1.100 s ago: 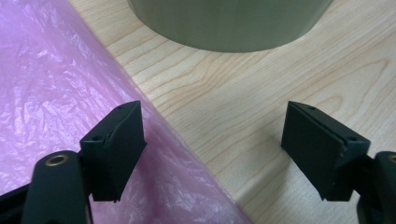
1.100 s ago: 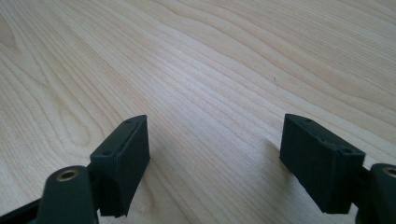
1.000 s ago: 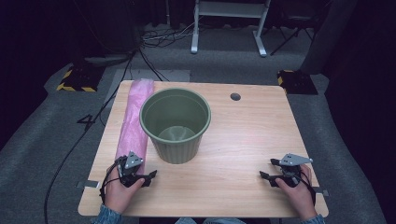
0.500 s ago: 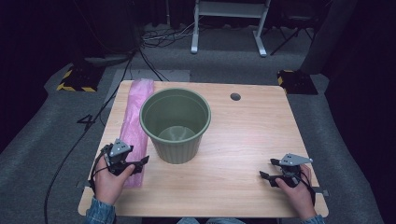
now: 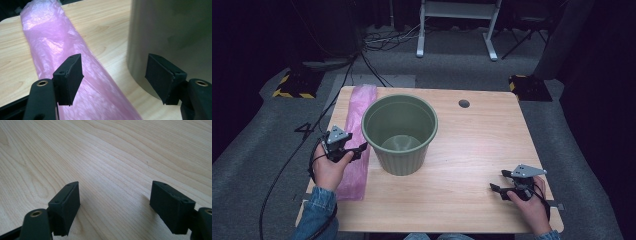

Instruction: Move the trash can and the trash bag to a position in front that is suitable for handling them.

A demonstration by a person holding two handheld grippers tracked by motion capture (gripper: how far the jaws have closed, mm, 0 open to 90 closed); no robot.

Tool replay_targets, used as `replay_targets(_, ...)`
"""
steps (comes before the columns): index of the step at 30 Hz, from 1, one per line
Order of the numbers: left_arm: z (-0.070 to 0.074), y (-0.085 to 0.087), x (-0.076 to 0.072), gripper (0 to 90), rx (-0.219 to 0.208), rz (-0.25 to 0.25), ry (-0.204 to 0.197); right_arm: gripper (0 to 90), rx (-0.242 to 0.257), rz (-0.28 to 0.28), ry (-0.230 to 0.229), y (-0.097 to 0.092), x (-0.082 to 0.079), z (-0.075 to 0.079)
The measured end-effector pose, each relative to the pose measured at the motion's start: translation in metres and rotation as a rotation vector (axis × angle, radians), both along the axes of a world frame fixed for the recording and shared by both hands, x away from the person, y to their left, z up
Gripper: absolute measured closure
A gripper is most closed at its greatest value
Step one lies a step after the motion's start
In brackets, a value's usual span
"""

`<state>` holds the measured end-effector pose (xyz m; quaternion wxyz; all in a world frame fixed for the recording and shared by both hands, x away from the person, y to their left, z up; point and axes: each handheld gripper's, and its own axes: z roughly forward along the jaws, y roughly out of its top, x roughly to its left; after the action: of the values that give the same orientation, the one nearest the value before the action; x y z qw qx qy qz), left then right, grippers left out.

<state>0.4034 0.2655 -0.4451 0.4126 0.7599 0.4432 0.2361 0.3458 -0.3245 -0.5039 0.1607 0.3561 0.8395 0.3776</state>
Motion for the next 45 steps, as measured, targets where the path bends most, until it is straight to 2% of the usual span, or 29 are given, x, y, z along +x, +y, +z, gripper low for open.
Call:
replay_targets(3, -0.003, 0.001, 0.014, 30.8, 0.031, 0.009, -0.004, 24.0, 0.000, 0.002, 0.000, 0.000, 0.000, 0.000)
replay_targets(5, -0.004, 0.001, 0.018, 30.7, 0.031, 0.002, -0.005, 24.0, 0.000, 0.003, 0.000, 0.000, 0.000, 0.000)
replay_targets(8, -0.008, 0.003, 0.029, 31.4, -0.013, -0.020, 0.005, 24.0, -0.001, 0.003, 0.000, 0.000, 0.000, 0.000)
replay_targets(11, -0.011, 0.002, 0.036, 31.5, -0.087, -0.042, 0.017, 22.3, -0.001, 0.007, 0.002, 0.000, 0.000, 0.000)
replay_targets(12, -0.012, 0.000, 0.039, 31.2, -0.090, -0.049, 0.020, 19.2, -0.005, 0.024, 0.007, 0.001, 0.001, 0.000)
replay_targets(15, -0.011, -0.006, 0.039, 31.5, -0.079, -0.065, 0.008, 18.5, -0.008, 0.036, 0.009, 0.001, 0.003, 0.000)
replay_targets(16, -0.008, -0.013, 0.036, 37.5, -0.032, -0.074, -0.024, 18.5, -0.007, 0.042, 0.010, 0.001, 0.003, 0.000)
replay_targets(17, -0.007, -0.016, 0.034, 37.7, -0.016, -0.083, -0.040, 18.5, -0.007, 0.045, 0.011, 0.001, 0.004, 0.000)
replay_targets(20, -0.004, -0.023, 0.029, 37.7, -0.029, -0.109, -0.053, 18.6, -0.007, 0.047, 0.009, 0.001, 0.005, 0.000)
replay_targets(22, -0.004, -0.027, 0.027, 37.7, -0.029, -0.116, -0.052, 19.1, -0.008, 0.047, 0.008, 0.002, 0.005, 0.000)
replay_targets(23, -0.003, -0.035, 0.021, 37.7, -0.042, -0.130, -0.042, 21.5, -0.005, 0.052, 0.007, 0.002, 0.005, 0.000)
replay_targets(24, -0.003, -0.035, 0.021, 37.7, -0.042, -0.130, -0.042, 22.9, -0.005, 0.053, 0.006, 0.003, 0.005, 0.000)
replay_targets(26, -0.003, -0.050, 0.013, 37.4, -0.051, -0.166, -0.036, 23.5, -0.002, 0.056, 0.006, 0.006, 0.005, 0.001)
replay_targets(28, -0.003, -0.056, 0.010, 37.1, -0.054, -0.174, -0.031, 23.9, 0.000, 0.055, 0.005, 0.007, 0.006, 0.001)
replay_targets(30, -0.002, -0.073, 0.002, 36.9, -0.036, -0.213, -0.030, 27.0, 0.014, 0.051, -0.016, 0.013, 0.009, 0.004)
replay_targets(32, -0.002, -0.079, -0.001, 36.8, -0.027, -0.222, -0.031, 28.5, 0.017, 0.050, -0.025, 0.015, 0.010, 0.005)
replay_targets(34, -0.001, -0.093, -0.006, 36.8, -0.009, -0.250, -0.030, 28.7, 0.013, 0.055, -0.053, 0.020, 0.014, 0.008)
replay_targets(35, -0.001, -0.098, -0.008, 36.0, -0.008, -0.262, -0.026, 28.7, 0.005, 0.070, -0.073, 0.025, 0.018, 0.012)
replay_targets(37, -0.002, -0.108, -0.010, 35.1, -0.005, -0.295, -0.018, 28.9, 0.004, 0.086, -0.079, 0.027, 0.020, 0.015)
replay_targets(39, -0.003, -0.114, -0.010, 34.0, -0.011, -0.289, -0.015, 31.5, 0.001, 0.106, -0.086, 0.032, 0.025, 0.019)
replay_targets(40, -0.004, -0.116, -0.008, 35.1, 0.009, -0.253, -0.021, 32.5, 0.022, 0.094, -0.092, 0.038, 0.030, 0.022)
replay_targets(41, -0.005, -0.117, -0.005, 34.1, 0.059, -0.214, -0.029, 32.4, 0.035, 0.087, -0.089, 0.041, 0.033, 0.024)
replay_targets(42, -0.009, -0.121, 0.004, 33.9, 0.075, -0.188, -0.028, 32.5, 0.050, 0.084, -0.081, 0.044, 0.036, 0.025)
replay_targets(44, -0.011, -0.123, 0.008, 35.0, 0.062, -0.188, -0.026, 34.2, 0.081, 0.063, -0.063, 0.050, 0.041, 0.027)
replay_targets(45, -0.015, -0.126, 0.017, 35.0, 0.039, -0.185, -0.023, 34.3, 0.093, 0.048, -0.063, 0.054, 0.044, 0.028)
